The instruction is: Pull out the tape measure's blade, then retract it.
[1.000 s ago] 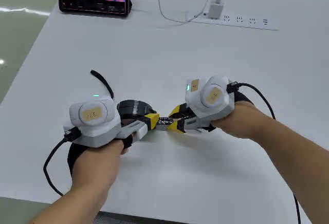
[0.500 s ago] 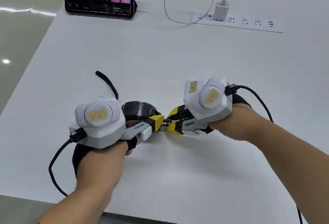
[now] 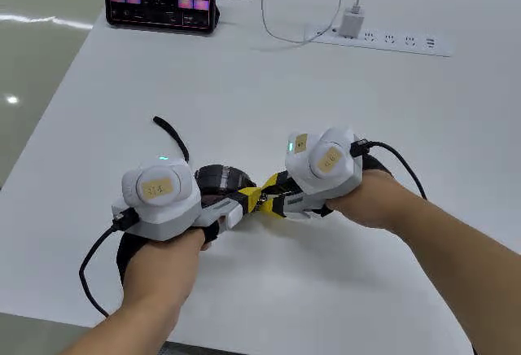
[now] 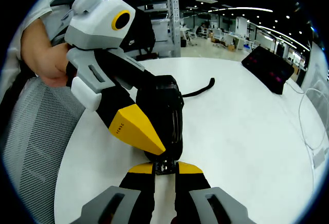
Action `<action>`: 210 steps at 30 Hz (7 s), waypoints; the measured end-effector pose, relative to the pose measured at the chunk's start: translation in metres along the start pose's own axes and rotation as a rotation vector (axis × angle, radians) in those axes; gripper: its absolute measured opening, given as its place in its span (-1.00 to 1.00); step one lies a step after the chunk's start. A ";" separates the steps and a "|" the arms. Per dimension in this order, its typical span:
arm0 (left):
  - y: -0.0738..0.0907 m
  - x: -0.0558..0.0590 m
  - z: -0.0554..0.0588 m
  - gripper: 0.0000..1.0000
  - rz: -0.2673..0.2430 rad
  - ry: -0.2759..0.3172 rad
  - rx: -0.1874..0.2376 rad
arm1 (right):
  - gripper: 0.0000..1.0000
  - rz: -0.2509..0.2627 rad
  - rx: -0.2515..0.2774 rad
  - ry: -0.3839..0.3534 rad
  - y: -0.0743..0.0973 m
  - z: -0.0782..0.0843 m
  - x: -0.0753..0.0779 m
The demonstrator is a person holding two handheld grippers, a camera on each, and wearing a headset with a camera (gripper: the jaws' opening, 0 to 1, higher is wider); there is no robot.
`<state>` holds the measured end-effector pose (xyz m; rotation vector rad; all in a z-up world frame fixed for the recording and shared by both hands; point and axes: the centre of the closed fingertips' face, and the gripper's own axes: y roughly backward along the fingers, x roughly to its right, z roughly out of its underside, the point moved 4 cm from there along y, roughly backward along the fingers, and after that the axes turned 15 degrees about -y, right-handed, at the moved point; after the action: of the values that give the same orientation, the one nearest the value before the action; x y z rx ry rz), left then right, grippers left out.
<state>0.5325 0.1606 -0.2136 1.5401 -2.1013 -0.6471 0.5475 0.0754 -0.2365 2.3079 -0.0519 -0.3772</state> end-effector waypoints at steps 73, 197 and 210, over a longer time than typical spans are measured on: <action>0.006 0.002 -0.003 0.19 0.010 -0.064 0.010 | -0.24 0.067 0.012 -0.006 0.006 -0.004 0.001; 0.099 -0.008 0.036 0.89 0.265 -0.384 0.047 | 0.74 0.427 0.346 -0.353 0.151 0.103 -0.068; 0.101 -0.010 0.036 0.88 0.269 -0.371 0.047 | 0.77 0.429 0.349 -0.365 0.158 0.106 -0.071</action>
<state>0.4379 0.2006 -0.1805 1.1966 -2.5559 -0.8383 0.4621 -0.0985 -0.1743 2.4477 -0.8373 -0.5947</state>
